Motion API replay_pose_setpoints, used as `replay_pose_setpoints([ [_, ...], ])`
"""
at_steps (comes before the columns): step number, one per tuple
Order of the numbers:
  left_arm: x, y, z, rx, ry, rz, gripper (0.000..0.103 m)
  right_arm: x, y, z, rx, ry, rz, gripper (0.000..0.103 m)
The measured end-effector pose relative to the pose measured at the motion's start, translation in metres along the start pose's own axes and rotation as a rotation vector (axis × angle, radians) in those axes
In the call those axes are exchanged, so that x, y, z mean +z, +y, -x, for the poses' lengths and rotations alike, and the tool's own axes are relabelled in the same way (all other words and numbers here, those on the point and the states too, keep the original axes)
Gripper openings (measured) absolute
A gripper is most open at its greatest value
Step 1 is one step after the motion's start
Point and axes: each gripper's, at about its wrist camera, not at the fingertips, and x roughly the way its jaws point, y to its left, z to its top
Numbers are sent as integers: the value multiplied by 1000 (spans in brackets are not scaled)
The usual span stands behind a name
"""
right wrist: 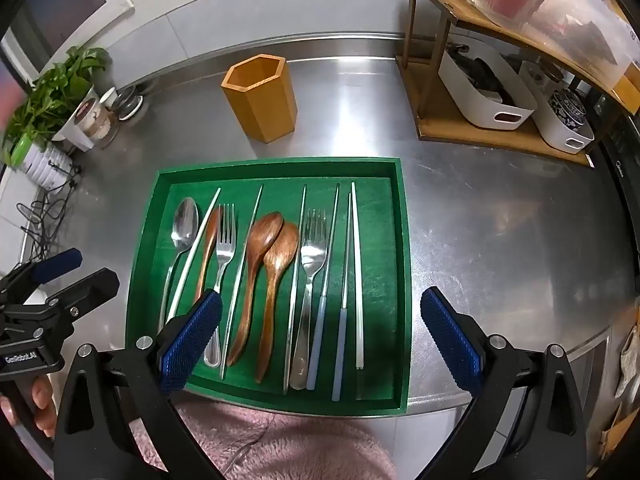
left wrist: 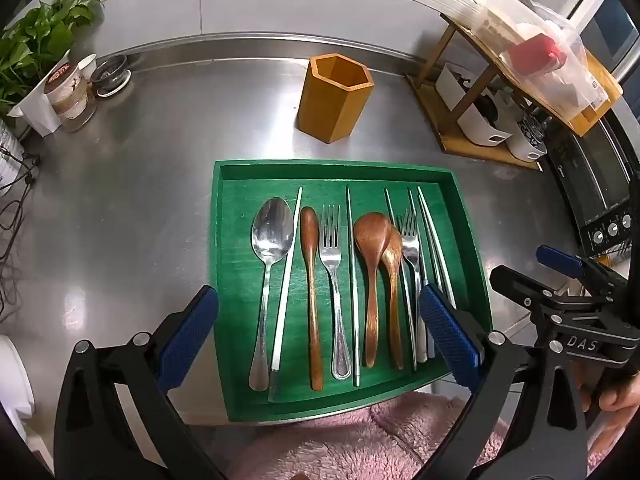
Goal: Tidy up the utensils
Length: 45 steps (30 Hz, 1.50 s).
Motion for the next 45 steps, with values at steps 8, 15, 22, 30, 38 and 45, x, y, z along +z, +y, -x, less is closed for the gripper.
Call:
replay_pose_setpoints([
  [8,1,1,-1,-8,8,-6,95,0,1,-3,-13,8,2,99],
  [15,1,3,-4,14,0,1,95,7,4,-6,-5,7,1,99],
  [22,6,6,-7,8,6,9,95,5,2,-4,-1,5,1,99],
  [30,9,6,-7,9,4,13,95,7,0,-8,0,9,-1,99],
  [38,10,7,-7,9,6,13,95,8,0,-8,-1,10,-3,99],
  [45,11,7,-7,10,6,13,95,9,0,-8,0,9,-5,99],
])
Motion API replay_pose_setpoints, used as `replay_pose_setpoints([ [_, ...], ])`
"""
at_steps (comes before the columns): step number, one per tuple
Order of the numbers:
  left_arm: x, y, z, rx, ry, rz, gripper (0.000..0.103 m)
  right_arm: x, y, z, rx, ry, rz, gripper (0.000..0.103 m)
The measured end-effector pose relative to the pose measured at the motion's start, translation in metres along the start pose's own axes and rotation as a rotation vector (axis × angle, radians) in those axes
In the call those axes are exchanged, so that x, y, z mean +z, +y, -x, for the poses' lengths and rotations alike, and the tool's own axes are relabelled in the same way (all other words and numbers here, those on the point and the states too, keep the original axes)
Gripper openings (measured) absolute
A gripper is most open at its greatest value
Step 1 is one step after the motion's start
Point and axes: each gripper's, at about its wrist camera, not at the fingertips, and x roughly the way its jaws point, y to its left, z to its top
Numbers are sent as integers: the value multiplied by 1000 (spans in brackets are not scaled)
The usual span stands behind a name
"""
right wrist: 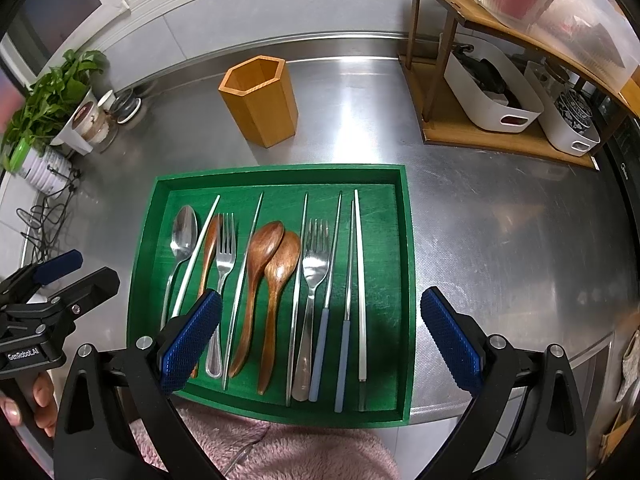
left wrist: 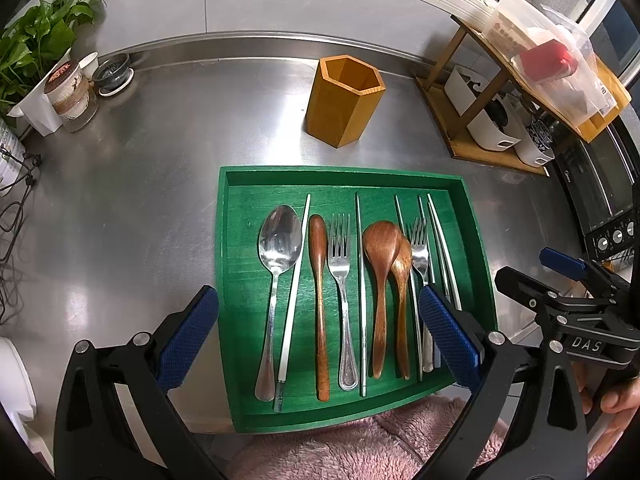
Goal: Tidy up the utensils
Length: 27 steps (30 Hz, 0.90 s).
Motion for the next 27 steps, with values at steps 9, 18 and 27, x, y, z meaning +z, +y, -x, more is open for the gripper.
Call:
replay_pose_setpoints([
  [9,-2,-2,-2,7,0,-8,95,-2,-1,1,4,-2,7,99],
  [18,-2,-4,-1,11,0,-13,95,-1,0,1,5,-3,10,99],
  [27,0,-5,-2,12,1,-16,95,1,1,1,2,-4,11,99],
])
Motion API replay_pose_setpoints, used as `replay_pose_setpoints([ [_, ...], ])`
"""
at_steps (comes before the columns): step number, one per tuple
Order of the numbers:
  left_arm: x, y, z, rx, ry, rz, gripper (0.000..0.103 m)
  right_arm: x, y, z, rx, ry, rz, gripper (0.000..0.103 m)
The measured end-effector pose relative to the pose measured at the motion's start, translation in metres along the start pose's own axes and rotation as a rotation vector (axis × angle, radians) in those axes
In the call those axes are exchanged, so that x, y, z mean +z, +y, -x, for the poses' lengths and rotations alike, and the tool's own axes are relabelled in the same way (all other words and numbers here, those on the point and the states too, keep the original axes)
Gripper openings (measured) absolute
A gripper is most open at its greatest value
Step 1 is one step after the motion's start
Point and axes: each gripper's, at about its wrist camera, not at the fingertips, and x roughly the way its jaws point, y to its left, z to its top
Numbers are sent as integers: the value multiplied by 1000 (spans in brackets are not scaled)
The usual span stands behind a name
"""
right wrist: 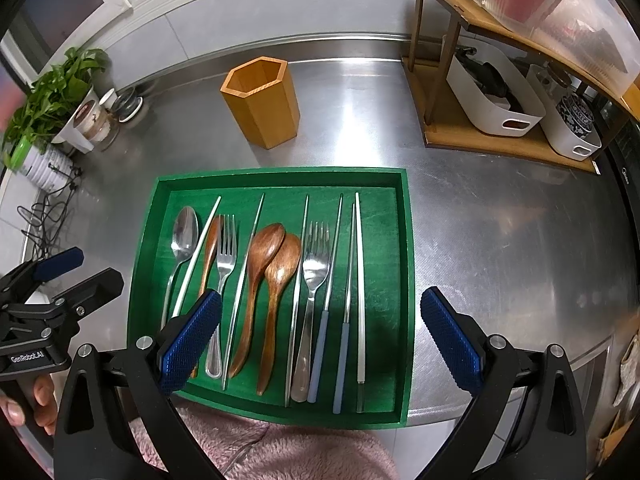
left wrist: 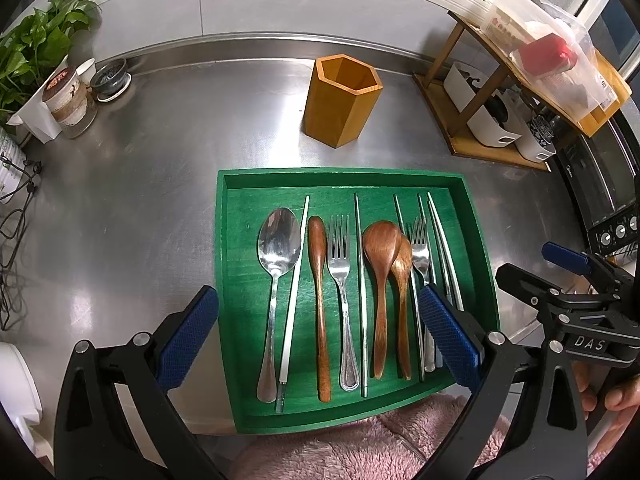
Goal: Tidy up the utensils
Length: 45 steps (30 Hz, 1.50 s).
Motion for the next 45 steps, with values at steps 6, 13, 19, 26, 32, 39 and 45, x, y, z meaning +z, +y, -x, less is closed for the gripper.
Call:
replay_pose_setpoints([
  [6,2,0,0,0,0,3,95,2,0,0,-1,1,3,99],
  [13,2,3,-2,-5,6,11,95,2,2,-1,-16,4,14,99],
  [19,2,6,-4,6,7,9,95,1,2,-2,-26,0,14,99],
  [26,3,14,-2,-7,-4,15,95,-1,-14,-7,19,10,-49,99],
  [32,8,28,-8,-37,12,37,95,3,-37,-32,51,98,-90,70],
  [39,12,36,-42,-64,121,16,48,5,-55,-88,125,325,-146,13],
  [45,6,40,-80,-76,256,12,29,1,-52,-108,86,390,-124,9],
])
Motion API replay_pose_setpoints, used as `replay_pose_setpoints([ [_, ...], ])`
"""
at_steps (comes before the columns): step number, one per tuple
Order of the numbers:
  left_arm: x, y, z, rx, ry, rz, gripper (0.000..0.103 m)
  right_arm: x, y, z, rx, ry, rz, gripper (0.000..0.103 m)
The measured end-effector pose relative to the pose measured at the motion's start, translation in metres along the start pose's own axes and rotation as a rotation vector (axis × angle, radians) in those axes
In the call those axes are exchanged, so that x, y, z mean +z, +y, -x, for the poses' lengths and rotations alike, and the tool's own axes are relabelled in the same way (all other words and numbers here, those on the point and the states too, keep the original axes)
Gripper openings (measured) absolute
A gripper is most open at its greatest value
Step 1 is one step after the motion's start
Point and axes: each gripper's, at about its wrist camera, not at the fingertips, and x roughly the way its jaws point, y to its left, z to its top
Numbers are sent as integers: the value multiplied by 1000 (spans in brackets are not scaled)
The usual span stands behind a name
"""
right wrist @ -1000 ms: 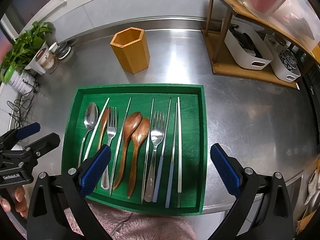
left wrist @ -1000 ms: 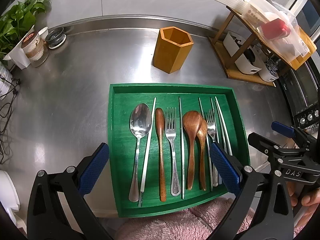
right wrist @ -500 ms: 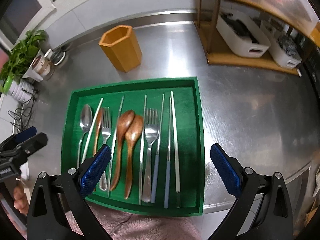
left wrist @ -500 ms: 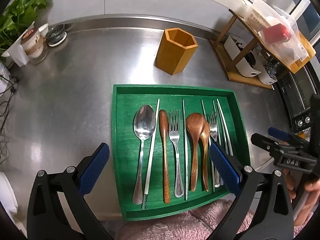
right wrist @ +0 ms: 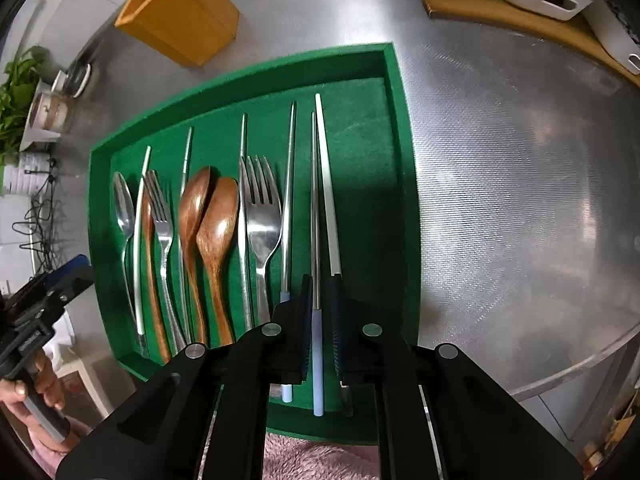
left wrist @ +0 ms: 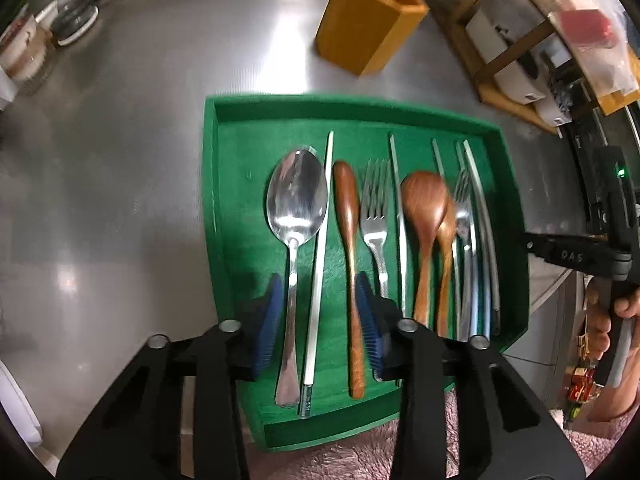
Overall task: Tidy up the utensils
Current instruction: 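Grasp the silver spoon with the left tool while the right tool grasps a white chopstick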
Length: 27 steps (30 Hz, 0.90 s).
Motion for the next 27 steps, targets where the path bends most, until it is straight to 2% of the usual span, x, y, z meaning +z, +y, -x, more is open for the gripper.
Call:
replay_pose_setpoints([
  [3,2,3,-9,-11,33,13,24,0,0,-8,-20,29,2,10],
  [6,3,5,-17,29,65,3,12,-2,0,-15,-58,42,17,10],
  [9,4,5,-26,54,100,-15,9,-6,1,-20,-55,58,20,12],
  [18,6,-2,-47,117,156,-50,8,-2,-6,-21,-75,84,28,12],
  [19,6,-3,-48,121,161,-52,8,11,-8,-23,-77,87,29,11],
  [21,7,-4,-50,128,164,-55,8,15,-7,-25,-89,90,39,10],
  [27,9,-17,-56,176,174,-99,8,19,14,-27,-170,98,112,10],
])
